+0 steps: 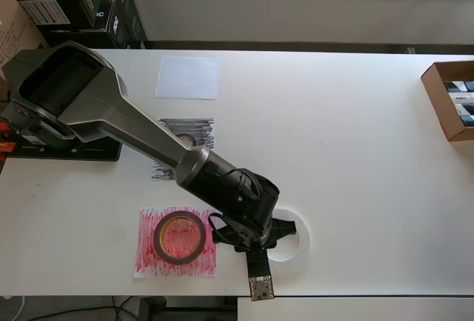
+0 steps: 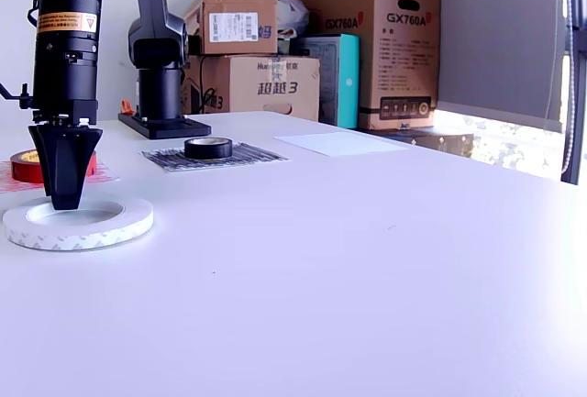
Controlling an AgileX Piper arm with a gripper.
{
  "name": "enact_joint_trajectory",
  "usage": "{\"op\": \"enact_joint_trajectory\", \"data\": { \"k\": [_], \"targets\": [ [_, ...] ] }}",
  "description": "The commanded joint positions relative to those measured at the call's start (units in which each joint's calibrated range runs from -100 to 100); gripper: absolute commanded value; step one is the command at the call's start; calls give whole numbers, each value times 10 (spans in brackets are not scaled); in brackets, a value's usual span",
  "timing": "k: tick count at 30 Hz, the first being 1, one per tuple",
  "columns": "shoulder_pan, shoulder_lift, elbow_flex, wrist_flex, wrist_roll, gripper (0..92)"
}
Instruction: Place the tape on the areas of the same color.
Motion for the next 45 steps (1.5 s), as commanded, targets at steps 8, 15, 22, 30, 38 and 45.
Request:
{"op": "enact_joint_trajectory", "data": {
  "k": [8, 15, 22, 30, 38, 45],
  "targets": [
    [0, -2, 3, -11, -4, 13],
    [3, -35, -15, -11, -5, 1],
    [47, -128, -10, -11, -6, 1],
    [107, -196, -9, -12, -7, 1],
    [202, -239, -5, -36, -92, 1],
    [298, -307, 93, -162, -223, 1]
  ]
}}
